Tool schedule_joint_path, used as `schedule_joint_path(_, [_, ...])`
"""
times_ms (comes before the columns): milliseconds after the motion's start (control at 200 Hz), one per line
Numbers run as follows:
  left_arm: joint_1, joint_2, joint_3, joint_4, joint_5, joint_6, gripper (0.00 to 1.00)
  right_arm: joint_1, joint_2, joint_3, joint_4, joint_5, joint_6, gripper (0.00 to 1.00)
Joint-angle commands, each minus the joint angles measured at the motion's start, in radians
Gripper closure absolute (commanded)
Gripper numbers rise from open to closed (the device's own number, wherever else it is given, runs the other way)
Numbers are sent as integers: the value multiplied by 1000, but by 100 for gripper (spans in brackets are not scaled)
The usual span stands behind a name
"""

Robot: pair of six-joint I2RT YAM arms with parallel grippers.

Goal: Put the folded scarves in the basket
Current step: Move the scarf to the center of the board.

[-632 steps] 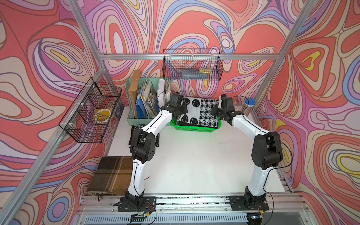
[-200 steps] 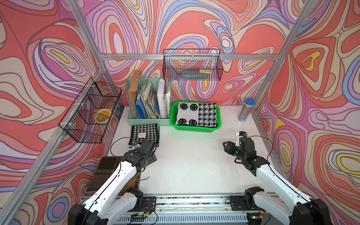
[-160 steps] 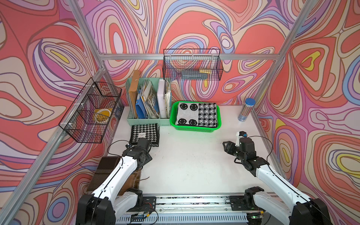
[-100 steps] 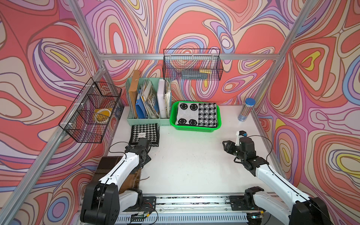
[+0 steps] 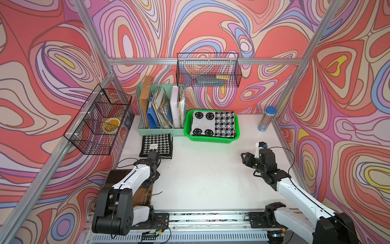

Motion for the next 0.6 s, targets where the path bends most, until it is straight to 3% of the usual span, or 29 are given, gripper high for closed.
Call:
schedule_joint_path(0, [7,-5,-14,47,64,11,80,-4,-10,15,-14,21,-9,44])
schedule_joint_path(85, [7,-21,-19,54,76,20,100,-4,-9,16,-14,18,-9,44])
schedule_joint_path(245, [8,-65,-20,44,116,35,100,-3,-9,16,-14,17,-9,44])
schedule_joint_path(496, [-8,-202,-79,130,384,-2,100,-4,3,16,-6,16,-8,44])
schedule_joint_path(596, [-64,-226,-84,180,458,-62,100,-3,13,19,-7,17,-9,44])
